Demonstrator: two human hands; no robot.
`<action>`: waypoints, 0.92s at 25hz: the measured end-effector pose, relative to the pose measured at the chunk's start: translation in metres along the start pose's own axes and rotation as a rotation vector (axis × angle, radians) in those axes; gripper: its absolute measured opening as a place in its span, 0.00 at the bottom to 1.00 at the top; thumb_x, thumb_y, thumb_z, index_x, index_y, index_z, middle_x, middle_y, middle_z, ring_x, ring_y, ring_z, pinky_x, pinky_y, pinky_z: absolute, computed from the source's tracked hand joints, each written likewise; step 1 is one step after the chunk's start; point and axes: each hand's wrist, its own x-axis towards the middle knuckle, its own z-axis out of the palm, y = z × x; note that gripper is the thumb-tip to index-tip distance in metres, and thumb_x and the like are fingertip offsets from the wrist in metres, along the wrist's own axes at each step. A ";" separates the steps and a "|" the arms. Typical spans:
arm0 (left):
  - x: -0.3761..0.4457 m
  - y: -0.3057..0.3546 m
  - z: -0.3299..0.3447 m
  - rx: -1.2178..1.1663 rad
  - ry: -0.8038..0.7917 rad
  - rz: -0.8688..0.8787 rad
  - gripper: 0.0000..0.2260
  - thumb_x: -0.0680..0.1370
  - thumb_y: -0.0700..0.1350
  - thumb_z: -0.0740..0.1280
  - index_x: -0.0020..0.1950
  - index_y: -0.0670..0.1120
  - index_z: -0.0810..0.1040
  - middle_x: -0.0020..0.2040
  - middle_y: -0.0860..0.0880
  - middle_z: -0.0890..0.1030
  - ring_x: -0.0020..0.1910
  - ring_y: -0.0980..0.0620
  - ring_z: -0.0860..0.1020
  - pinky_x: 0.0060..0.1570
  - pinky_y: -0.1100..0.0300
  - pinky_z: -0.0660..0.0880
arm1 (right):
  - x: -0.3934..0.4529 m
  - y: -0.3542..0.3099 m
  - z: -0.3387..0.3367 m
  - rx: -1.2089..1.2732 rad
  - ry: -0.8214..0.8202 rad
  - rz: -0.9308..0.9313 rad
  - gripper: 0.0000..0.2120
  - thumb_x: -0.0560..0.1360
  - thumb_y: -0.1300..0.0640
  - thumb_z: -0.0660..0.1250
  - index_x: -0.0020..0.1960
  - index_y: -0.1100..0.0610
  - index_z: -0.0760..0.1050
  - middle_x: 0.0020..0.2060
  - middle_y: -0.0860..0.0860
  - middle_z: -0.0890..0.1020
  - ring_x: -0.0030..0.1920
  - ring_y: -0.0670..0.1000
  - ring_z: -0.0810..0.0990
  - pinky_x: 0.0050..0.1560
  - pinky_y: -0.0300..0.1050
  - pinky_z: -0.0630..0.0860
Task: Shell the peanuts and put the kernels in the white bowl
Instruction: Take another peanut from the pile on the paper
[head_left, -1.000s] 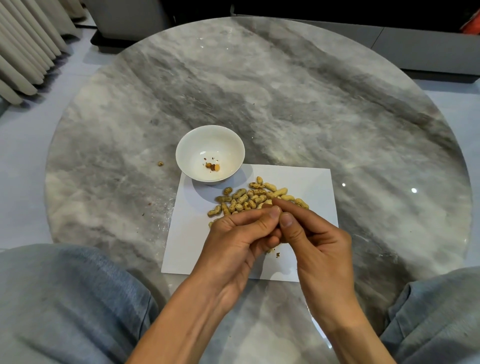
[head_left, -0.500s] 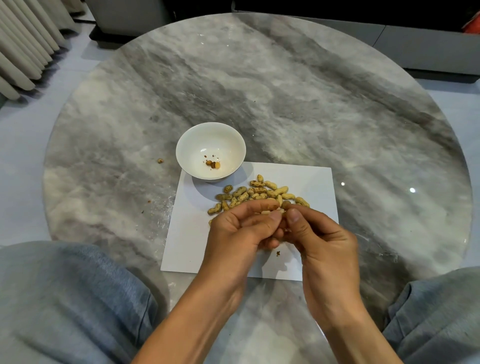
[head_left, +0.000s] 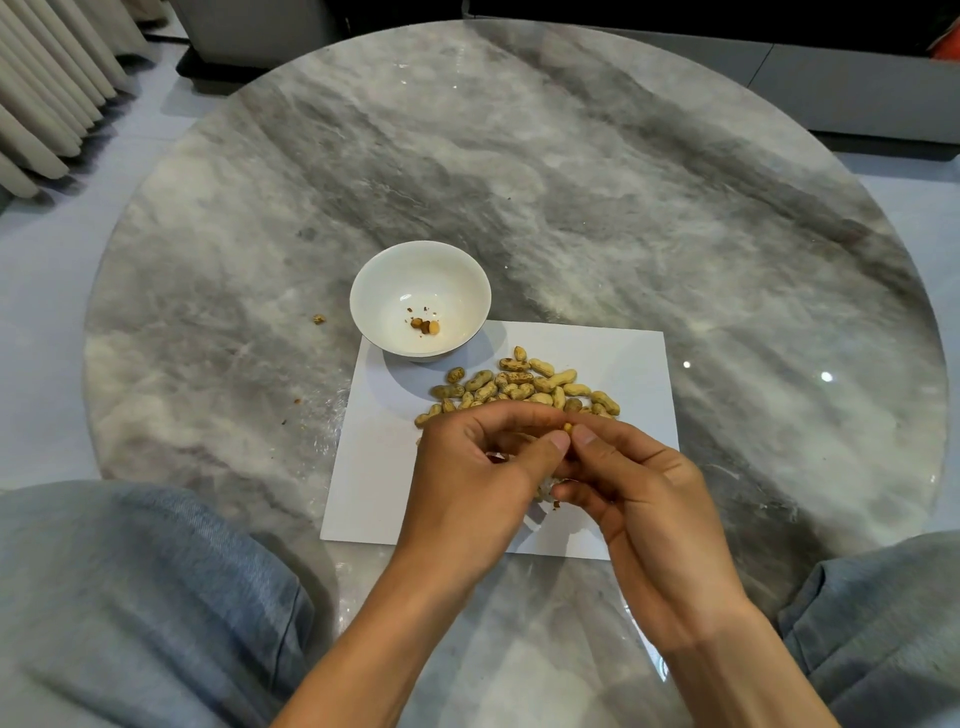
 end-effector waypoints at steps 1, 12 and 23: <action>0.001 -0.001 0.000 0.019 0.007 0.020 0.11 0.74 0.37 0.73 0.42 0.55 0.86 0.37 0.54 0.86 0.38 0.59 0.82 0.36 0.67 0.77 | 0.000 0.000 0.000 -0.017 0.002 -0.009 0.07 0.74 0.64 0.69 0.49 0.62 0.85 0.43 0.64 0.84 0.41 0.54 0.81 0.39 0.41 0.80; 0.005 -0.008 0.000 0.173 0.006 0.186 0.13 0.73 0.37 0.75 0.44 0.58 0.86 0.39 0.59 0.85 0.40 0.57 0.83 0.42 0.61 0.81 | -0.003 -0.002 0.001 -0.181 0.004 -0.073 0.12 0.77 0.68 0.66 0.50 0.57 0.86 0.46 0.57 0.87 0.44 0.55 0.83 0.42 0.45 0.78; 0.008 -0.010 -0.003 -0.095 0.039 -0.155 0.06 0.76 0.39 0.72 0.43 0.49 0.86 0.38 0.51 0.86 0.37 0.58 0.83 0.36 0.67 0.77 | -0.001 0.004 0.003 -0.437 0.027 -0.310 0.09 0.74 0.64 0.73 0.47 0.51 0.85 0.38 0.52 0.86 0.38 0.50 0.83 0.42 0.41 0.80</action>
